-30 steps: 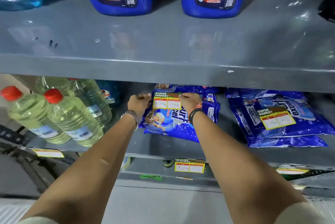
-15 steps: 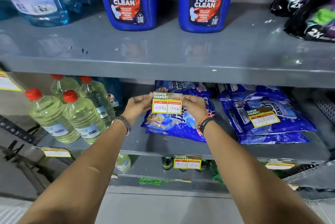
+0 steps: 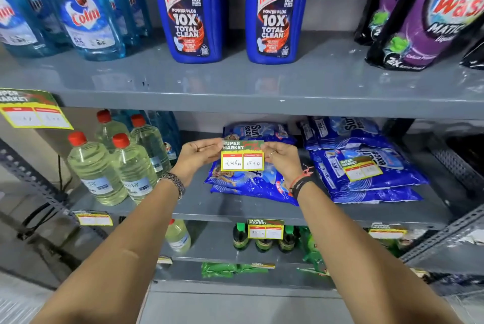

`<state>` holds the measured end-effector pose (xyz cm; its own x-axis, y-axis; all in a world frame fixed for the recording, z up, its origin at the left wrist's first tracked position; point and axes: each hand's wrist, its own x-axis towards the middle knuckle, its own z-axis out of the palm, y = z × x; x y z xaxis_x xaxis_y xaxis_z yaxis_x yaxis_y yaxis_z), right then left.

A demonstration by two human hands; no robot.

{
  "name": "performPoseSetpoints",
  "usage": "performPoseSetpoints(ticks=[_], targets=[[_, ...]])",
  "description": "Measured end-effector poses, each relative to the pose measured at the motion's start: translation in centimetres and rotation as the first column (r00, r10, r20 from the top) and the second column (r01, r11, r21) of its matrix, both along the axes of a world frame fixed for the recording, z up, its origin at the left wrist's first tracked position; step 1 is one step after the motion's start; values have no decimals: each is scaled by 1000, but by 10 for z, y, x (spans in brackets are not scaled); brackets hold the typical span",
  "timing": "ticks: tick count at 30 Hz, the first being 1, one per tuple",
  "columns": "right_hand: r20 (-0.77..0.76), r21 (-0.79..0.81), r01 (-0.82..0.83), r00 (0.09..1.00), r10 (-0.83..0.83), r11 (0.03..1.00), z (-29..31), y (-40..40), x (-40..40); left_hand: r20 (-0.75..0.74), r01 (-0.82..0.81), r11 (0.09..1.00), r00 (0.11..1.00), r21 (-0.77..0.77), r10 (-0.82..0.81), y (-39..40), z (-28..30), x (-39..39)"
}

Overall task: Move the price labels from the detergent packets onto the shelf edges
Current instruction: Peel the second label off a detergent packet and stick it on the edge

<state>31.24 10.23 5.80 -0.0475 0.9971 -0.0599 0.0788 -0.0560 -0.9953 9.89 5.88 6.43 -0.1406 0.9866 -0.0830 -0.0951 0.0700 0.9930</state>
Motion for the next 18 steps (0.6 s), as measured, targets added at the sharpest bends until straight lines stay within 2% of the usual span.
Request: performPoseSetpoints(ticks=[4, 7, 11, 15, 18], targets=[[1, 23, -17, 1000, 17, 1000, 14, -13, 2, -15, -34, 999, 999, 28, 34, -11, 9, 6], [-15, 103, -50, 999, 52, 993, 33, -29, 2, 1, -146, 983, 989, 114, 147, -25, 21, 13], [-32, 272, -100, 993, 113, 957, 67, -56, 2, 44, -315, 899, 948, 306, 317, -51, 45, 20], [-30, 414, -63, 996, 82, 908, 100, -73, 4, 27, -322, 812, 935, 488, 354, -69, 74, 22], [-16, 475, -21, 999, 32, 880, 117, -77, 5, 6, -319, 775, 926, 546, 377, -70, 96, 24]])
